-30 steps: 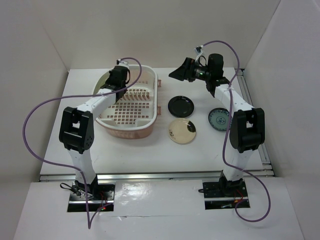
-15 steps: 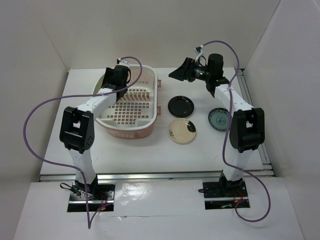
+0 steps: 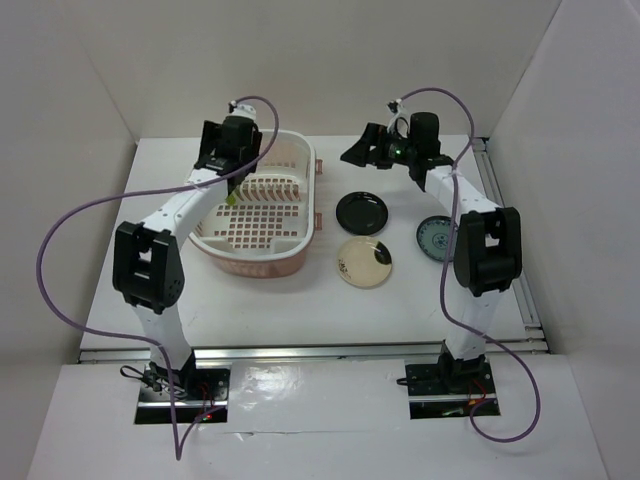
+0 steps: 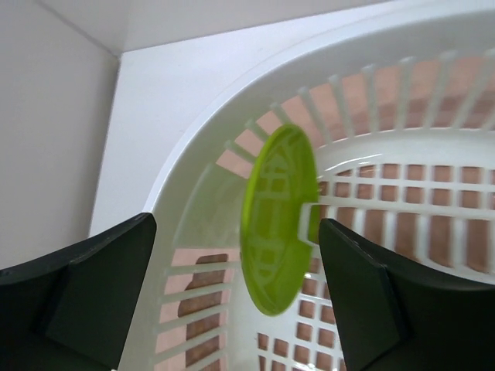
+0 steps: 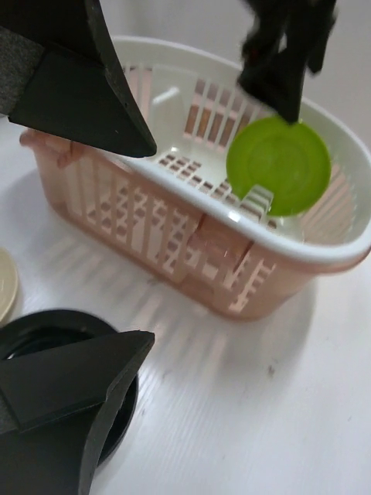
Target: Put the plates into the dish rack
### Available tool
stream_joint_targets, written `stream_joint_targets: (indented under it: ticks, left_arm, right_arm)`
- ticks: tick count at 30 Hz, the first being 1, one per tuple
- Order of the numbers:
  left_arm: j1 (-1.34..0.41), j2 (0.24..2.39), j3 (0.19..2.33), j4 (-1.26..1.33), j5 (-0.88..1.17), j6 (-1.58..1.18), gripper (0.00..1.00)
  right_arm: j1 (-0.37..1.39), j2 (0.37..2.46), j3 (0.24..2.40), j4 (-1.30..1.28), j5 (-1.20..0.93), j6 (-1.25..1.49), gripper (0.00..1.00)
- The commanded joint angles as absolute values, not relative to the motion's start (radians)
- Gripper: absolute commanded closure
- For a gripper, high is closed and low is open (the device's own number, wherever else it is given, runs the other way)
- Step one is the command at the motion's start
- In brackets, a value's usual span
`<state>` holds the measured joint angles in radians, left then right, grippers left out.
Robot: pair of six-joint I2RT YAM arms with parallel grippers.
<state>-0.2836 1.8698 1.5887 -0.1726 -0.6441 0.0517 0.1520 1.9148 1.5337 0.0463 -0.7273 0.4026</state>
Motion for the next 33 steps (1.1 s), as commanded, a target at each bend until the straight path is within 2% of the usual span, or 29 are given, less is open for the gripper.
stream_joint_targets:
  ticks: [1,4,8,14,17,20,24,25,29,33]
  left_arm:
    - [-0.296,1.737,1.684,-0.241,-0.502,-0.052,0.0]
    - [-0.296,1.68,1.715,-0.322,-0.3,-0.121,0.0]
    - [-0.296,1.635,1.724,-0.373,-0.085,-0.217,0.0]
    - [-0.296,1.589,1.704,-0.373,0.109,-0.324,0.0]
    - [-0.296,1.566,1.671,-0.361,0.143,-0.345,0.0]
    - [-0.296,1.557,1.649,-0.351,0.153,-0.345,0.0]
    - [-0.296,1.537,1.649,-0.351,0.173,-0.365,0.0]
    - [-0.296,1.537,1.649,-0.351,0.173,-0.365,0.0]
    - [-0.296,1.519,1.658,-0.362,0.173,-0.377,0.0]
    - [-0.296,1.508,1.669,-0.371,0.153,-0.377,0.0]
  right_arm:
    - [0.083,1.959,1.569,-0.04,-0.673,0.296,0.0]
    - [-0.009,1.959,1.537,-0.067,-0.637,0.27,0.0]
    - [-0.08,1.924,1.46,-0.052,-0.646,0.247,0.05]
    - [-0.089,1.92,1.407,-0.067,-0.638,0.158,0.07]
    - [-0.089,1.957,1.446,-0.11,-0.647,0.138,0.1]
    - [-0.065,1.976,1.472,-0.147,-0.609,0.104,0.17]
    - [-0.064,2.009,1.445,-0.158,-0.583,0.092,0.18]
    - [-0.064,2.019,1.436,-0.146,-0.583,0.092,0.23]
    - [-0.064,2.06,1.405,-0.138,-0.644,0.092,0.32]
    - [-0.037,2.06,1.394,-0.138,-0.634,0.083,0.32]
